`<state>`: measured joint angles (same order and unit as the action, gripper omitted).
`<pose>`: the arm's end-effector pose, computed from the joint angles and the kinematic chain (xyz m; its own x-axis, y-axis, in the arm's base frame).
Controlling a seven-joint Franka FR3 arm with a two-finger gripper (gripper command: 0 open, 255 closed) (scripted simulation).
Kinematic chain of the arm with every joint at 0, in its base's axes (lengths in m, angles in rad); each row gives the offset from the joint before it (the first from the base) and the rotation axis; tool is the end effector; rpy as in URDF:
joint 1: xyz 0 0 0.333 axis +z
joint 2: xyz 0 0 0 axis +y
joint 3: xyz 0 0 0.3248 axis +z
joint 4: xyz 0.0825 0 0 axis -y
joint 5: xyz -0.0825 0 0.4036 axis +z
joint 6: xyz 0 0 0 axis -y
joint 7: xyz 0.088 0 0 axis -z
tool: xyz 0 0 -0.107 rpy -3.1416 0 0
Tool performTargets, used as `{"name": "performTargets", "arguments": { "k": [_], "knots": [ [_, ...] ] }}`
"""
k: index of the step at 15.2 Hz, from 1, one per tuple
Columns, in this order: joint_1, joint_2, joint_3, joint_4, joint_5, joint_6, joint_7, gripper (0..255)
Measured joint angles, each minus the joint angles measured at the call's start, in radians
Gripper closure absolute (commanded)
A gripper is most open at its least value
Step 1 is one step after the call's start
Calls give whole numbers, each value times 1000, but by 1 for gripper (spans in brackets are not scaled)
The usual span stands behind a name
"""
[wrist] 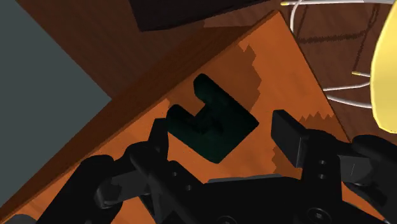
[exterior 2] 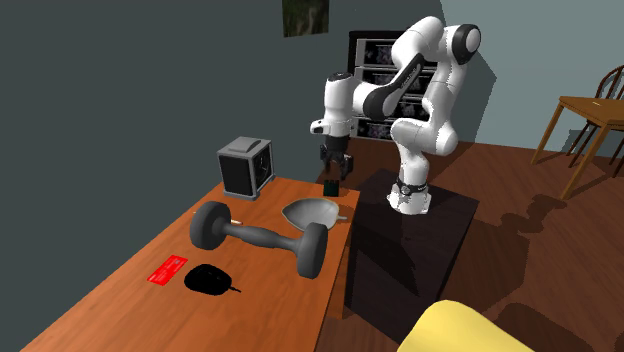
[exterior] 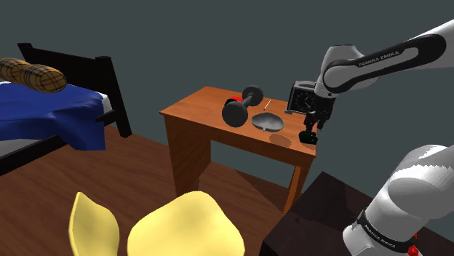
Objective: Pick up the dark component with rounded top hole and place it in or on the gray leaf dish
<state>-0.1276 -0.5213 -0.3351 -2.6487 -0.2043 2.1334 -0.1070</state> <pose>0.3452 -0.1756 0.3951 0.9795 -0.2010 -0.0102 -0.2009 -0.9796 0.0059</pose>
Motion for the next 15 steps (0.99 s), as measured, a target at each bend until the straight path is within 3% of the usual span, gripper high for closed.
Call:
{"name": "performTargets", "arguments": {
  "k": [1, 2, 3, 5, 7, 15],
  "knots": [
    [1, 1, 0, 0, -1, 0, -120, 0],
    [-10, 2, 10, 0, 6, 1, -128, 0],
    [23, 13, -26, 5, -14, 15, -139, 0],
    [95, 26, -100, 5, -59, 40, -391, 0],
    [118, 39, -130, -8, -76, 69, -508, 0],
    [131, 96, -161, -46, -84, 165, -554, 0]
  ]
}}
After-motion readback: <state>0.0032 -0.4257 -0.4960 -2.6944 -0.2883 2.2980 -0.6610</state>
